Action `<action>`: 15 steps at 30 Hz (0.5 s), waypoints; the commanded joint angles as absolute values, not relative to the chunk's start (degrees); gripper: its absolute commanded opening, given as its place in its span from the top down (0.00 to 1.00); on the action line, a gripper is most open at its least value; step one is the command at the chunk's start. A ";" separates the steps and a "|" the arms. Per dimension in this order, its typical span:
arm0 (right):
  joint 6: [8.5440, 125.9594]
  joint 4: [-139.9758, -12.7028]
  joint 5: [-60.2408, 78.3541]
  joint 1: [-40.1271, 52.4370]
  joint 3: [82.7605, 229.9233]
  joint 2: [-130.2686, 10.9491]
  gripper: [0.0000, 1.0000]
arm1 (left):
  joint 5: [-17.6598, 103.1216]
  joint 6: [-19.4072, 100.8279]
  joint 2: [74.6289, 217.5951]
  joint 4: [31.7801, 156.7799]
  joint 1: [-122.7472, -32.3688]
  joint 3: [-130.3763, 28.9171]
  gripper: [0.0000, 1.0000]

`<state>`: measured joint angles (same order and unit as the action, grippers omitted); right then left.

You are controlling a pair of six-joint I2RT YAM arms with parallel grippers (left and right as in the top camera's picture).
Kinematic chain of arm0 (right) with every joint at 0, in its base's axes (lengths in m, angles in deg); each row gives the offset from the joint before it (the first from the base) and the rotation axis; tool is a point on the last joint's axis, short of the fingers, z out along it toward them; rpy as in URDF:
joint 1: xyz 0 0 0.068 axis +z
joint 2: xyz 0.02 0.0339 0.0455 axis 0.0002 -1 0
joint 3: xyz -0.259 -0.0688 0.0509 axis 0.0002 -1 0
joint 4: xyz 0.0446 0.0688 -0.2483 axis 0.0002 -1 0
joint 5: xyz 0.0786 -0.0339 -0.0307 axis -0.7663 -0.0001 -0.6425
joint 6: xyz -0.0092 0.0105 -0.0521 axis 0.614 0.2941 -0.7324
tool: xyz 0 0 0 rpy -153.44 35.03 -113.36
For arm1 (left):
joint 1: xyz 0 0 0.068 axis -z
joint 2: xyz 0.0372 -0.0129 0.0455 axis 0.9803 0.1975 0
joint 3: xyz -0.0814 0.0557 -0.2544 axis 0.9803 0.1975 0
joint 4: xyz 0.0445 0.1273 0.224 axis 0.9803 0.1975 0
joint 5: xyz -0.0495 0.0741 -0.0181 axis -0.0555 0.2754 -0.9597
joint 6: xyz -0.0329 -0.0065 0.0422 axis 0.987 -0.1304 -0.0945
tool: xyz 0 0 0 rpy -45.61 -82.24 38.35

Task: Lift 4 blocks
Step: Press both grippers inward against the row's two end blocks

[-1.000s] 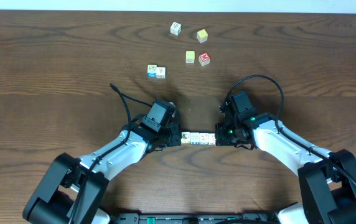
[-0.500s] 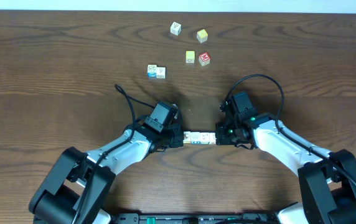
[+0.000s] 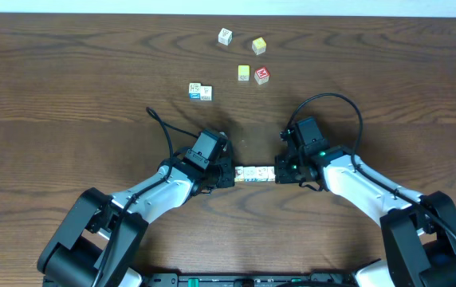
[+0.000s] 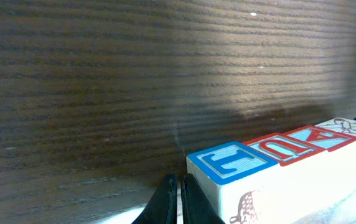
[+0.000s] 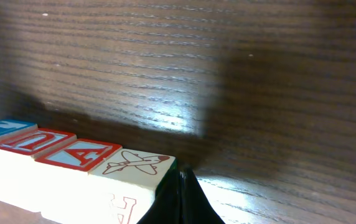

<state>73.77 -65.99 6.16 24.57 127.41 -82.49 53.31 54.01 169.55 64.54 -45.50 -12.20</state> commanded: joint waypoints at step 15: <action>76.69 -62.58 -0.94 30.21 127.59 -82.77 0.99 | 48.89 54.27 170.27 63.80 -44.50 -13.18 0.93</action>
